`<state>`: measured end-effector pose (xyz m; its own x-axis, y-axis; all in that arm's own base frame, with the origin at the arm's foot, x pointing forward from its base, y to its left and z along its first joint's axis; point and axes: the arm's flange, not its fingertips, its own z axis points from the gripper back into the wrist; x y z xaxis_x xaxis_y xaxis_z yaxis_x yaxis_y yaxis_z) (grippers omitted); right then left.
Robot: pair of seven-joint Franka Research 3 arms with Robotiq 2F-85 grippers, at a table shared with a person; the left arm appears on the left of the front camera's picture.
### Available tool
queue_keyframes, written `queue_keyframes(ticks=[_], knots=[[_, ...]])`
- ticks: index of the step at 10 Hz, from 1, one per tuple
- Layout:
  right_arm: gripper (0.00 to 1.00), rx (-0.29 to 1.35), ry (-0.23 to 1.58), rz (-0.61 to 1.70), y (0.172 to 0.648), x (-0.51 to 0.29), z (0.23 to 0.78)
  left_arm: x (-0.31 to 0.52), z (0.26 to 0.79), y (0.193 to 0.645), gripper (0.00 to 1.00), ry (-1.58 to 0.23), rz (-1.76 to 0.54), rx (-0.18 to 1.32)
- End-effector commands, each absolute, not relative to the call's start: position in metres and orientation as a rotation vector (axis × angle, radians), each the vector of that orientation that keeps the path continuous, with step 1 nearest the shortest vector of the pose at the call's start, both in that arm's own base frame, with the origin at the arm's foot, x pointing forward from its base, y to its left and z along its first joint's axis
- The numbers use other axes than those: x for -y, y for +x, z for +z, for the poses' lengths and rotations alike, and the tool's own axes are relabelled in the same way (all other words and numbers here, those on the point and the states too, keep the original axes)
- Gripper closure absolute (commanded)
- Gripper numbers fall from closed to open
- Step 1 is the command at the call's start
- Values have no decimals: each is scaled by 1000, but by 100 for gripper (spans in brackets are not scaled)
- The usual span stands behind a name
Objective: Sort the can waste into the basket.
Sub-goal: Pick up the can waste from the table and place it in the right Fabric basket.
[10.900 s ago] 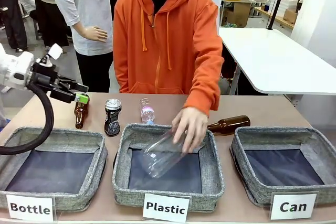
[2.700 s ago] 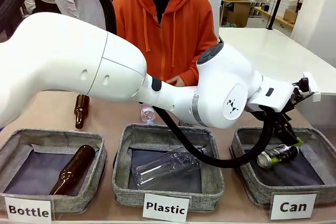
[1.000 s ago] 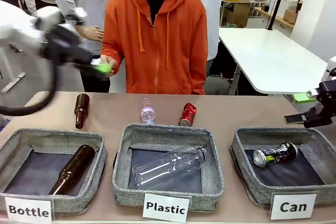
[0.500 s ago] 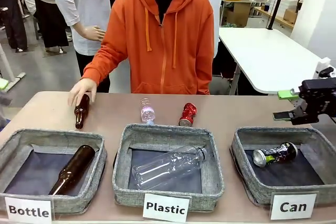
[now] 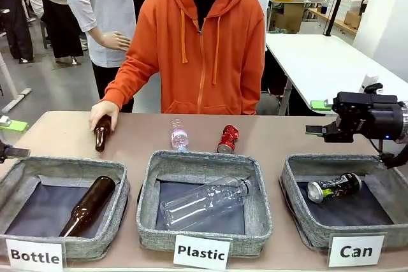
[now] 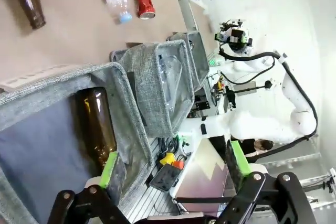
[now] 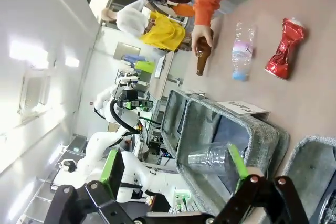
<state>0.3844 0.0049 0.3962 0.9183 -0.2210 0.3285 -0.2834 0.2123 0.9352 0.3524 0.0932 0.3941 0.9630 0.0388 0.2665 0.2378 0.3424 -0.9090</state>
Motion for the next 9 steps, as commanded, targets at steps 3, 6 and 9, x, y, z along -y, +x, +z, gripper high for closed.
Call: queue_keyframes(ticks=[3, 6, 9], knots=[[0, 440, 1367, 54, 380, 0, 406, -98, 401, 340, 0, -1187, -137, 244], [0, 440, 1367, 54, 380, 0, 406, -98, 401, 340, 0, -1187, -137, 244], [0, 440, 1367, 54, 380, 0, 406, -153, 428, 331, 0, -1077, -109, 320]])
